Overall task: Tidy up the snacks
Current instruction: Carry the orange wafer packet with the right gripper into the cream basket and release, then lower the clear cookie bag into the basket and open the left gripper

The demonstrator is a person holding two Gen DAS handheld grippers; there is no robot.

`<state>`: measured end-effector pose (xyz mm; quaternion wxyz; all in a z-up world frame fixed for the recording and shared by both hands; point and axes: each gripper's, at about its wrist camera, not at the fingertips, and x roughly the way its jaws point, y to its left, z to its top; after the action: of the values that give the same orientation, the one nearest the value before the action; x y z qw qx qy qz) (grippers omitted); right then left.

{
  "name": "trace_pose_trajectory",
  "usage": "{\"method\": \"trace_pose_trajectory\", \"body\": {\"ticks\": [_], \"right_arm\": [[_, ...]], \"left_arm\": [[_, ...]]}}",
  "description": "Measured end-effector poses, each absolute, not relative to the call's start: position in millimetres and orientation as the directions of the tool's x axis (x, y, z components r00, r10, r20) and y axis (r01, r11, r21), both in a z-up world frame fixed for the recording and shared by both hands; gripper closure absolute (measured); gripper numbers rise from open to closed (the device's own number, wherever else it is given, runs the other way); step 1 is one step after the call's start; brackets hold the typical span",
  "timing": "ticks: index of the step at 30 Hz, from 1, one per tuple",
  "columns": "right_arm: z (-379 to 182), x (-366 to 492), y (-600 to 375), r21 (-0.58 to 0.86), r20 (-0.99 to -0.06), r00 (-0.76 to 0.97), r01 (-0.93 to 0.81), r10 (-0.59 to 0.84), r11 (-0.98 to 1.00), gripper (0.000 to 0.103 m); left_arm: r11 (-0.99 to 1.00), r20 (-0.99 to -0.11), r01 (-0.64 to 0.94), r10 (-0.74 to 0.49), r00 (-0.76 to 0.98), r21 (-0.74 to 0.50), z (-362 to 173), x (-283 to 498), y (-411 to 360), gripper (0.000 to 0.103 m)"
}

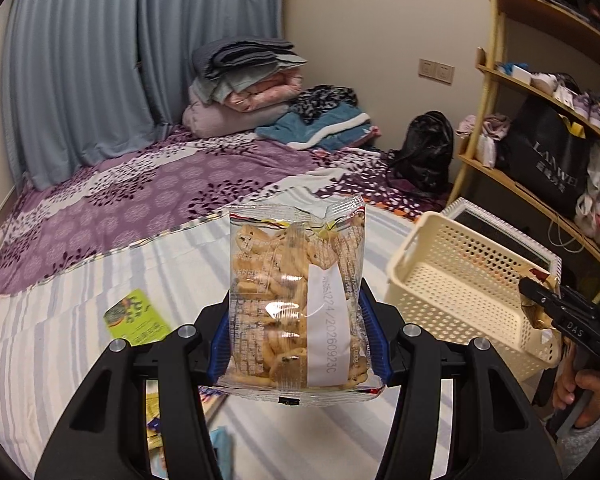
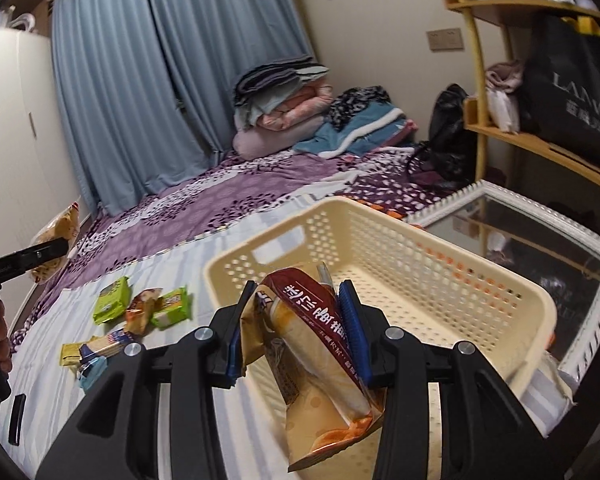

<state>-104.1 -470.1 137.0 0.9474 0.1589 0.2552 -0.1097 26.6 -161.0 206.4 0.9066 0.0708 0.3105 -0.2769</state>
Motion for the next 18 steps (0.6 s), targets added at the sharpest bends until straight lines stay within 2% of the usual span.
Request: {"method": "trace_pose_trajectory", "body": {"ticks": [3, 5, 6, 18], "right_arm": [[130.8, -112.8, -482.8, 0.273, -0.514, 0.848, 0.302, -0.127, 0.914, 0.054], [130.0, -117.8, -490.8, 0.287, -0.501, 0.855, 0.313, -0.137, 0.905, 0.027], [130.9, -119.4, -493.4, 0.290, -0.492, 0.858, 0.319, -0.145, 0.902, 0.022], [138.9, -158.6, -525.7, 0.297, -0.468, 0.853, 0.399, -0.232, 0.868, 0.021]], "left_arm": [[0.813, -0.607, 0.582, -0.479, 0.634, -0.034, 209.0, 24.5, -187.1, 0.047], [0.796, -0.613, 0.604, -0.492, 0.618, -0.029, 209.3, 22.1, -203.4, 0.047], [0.789, -0.616, 0.614, -0.498, 0.611, -0.029, 209.3, 20.7, -209.3, 0.047], [0.694, -0.635, 0.717, -0.583, 0.507, -0.065, 212.0, 12.4, -297.5, 0.047]]}}
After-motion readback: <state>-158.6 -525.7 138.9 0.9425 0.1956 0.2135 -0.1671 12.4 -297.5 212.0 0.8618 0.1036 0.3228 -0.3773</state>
